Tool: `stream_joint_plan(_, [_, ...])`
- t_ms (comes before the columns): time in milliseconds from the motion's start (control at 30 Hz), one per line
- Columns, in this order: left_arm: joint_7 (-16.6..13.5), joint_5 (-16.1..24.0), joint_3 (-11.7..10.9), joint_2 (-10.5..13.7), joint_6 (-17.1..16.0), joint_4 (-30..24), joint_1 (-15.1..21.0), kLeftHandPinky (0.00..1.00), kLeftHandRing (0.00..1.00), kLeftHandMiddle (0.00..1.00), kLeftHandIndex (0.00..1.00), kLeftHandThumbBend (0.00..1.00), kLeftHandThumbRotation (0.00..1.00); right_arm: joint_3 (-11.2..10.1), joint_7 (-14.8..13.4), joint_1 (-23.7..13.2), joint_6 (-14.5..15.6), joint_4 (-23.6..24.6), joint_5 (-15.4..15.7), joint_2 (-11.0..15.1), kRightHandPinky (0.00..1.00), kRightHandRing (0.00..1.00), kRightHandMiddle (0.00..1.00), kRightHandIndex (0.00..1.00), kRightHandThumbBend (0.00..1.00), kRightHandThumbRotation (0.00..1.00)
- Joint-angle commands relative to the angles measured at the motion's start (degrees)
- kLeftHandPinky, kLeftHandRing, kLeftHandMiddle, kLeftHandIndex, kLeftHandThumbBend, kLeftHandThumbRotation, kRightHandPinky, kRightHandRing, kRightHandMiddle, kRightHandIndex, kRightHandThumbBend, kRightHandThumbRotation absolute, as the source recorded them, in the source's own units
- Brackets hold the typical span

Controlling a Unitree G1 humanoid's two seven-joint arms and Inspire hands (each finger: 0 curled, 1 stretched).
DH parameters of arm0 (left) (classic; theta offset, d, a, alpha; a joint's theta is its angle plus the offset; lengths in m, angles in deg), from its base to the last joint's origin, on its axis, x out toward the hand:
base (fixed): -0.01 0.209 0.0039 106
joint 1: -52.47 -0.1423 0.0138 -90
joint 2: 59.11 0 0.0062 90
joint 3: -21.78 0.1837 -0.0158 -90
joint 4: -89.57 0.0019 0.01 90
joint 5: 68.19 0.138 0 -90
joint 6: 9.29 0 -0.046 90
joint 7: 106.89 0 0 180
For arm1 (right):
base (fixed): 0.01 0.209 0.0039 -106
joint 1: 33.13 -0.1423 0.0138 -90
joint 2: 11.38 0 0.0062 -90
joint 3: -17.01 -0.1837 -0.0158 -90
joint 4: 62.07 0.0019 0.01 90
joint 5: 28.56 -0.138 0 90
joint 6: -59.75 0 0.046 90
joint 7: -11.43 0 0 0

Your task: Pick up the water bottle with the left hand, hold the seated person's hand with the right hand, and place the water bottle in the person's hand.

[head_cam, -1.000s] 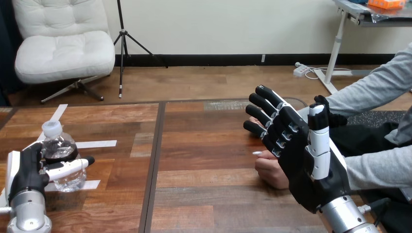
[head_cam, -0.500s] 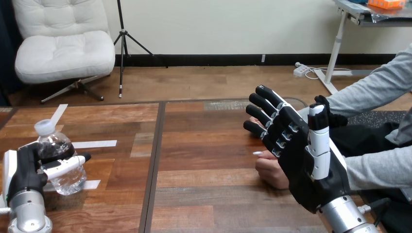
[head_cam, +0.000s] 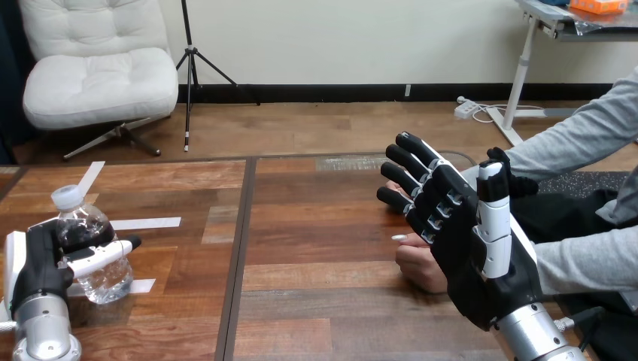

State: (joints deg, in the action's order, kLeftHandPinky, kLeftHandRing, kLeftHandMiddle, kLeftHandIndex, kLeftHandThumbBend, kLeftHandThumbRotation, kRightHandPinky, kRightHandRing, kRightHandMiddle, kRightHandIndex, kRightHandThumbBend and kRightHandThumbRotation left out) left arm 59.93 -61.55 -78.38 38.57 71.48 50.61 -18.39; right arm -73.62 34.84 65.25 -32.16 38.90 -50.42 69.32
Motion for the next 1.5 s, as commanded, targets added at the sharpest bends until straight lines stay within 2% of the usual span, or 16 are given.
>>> stream_joint_plan(0, [-0.4, 0.0, 0.2, 0.4, -1.5, -0.8, 3.6, 0.41, 0.45, 0.47, 0.48, 0.81, 0.00, -0.3, 0.2, -2.0, -0.9, 2.4, -0.6, -0.2, 0.89, 0.94, 0.93, 0.91, 0.82, 1.00])
stream_joint_plan(467, [-0.7, -0.4, -0.1, 0.3, -2.3, -1.0, 3.4, 0.42, 0.45, 0.47, 0.47, 0.81, 0.00, -0.3, 0.2, -2.1, -0.7, 2.3, -0.7, -0.3, 0.89, 0.94, 0.93, 0.91, 0.82, 1.00])
stream_joint_plan(733, [-2.1, 0.4, 0.2, 0.5, -5.2, 0.1, 3.4, 0.43, 0.46, 0.47, 0.47, 0.83, 0.00, -0.4, 0.3, -2.2, -0.5, 2.2, -0.9, -0.2, 0.89, 0.94, 0.94, 0.92, 0.82, 1.00])
stream_joint_plan(933, [-3.1, 0.9, 0.3, 0.5, -10.4, 1.0, 3.0, 0.43, 0.45, 0.46, 0.46, 0.84, 0.00, -0.3, 0.5, -2.3, -0.9, 1.7, -0.7, -0.1, 0.89, 0.94, 0.94, 0.92, 0.81, 1.00])
stream_joint_plan(1067, [-5.2, 2.9, 1.3, 1.0, -13.5, 1.7, 2.8, 0.42, 0.44, 0.45, 0.46, 0.85, 0.00, -0.3, 0.5, -2.5, -0.8, 1.6, -0.5, 0.0, 0.89, 0.94, 0.94, 0.92, 0.80, 1.00])
stream_joint_plan(1467, [-7.3, 4.9, 2.0, 1.3, -19.7, 2.1, 2.5, 0.41, 0.43, 0.44, 0.45, 0.85, 0.00, -0.6, 0.7, -3.5, -0.4, 0.2, 0.5, 1.0, 0.91, 0.95, 0.95, 0.93, 0.79, 1.00])
